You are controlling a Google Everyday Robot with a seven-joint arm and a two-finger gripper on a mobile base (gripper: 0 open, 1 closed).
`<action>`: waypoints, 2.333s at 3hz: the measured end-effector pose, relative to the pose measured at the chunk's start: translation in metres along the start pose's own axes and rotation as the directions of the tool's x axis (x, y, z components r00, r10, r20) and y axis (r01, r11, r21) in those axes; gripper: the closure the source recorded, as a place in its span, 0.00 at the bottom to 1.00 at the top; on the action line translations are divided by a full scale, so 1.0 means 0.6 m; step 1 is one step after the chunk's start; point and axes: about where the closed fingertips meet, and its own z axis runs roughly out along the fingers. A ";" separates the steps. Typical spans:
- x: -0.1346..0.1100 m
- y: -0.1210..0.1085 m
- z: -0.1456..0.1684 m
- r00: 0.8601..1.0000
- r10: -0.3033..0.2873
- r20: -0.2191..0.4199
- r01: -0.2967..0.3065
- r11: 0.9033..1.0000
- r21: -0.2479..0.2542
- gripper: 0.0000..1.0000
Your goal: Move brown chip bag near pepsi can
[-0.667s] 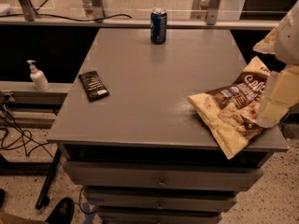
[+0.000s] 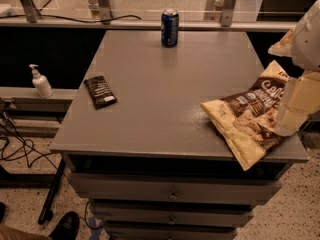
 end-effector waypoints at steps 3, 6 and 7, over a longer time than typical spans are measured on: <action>0.055 -0.094 0.091 0.938 -0.347 0.012 0.347 0.938 -0.008 0.00; 0.119 -0.069 0.189 0.800 -0.600 0.023 0.595 0.787 -0.166 0.00; 0.118 -0.059 0.214 0.766 -0.642 0.020 0.635 0.753 -0.174 0.16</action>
Offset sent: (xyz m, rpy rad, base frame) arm 0.0773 -0.0399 -0.0436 -0.1183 -0.0833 0.3855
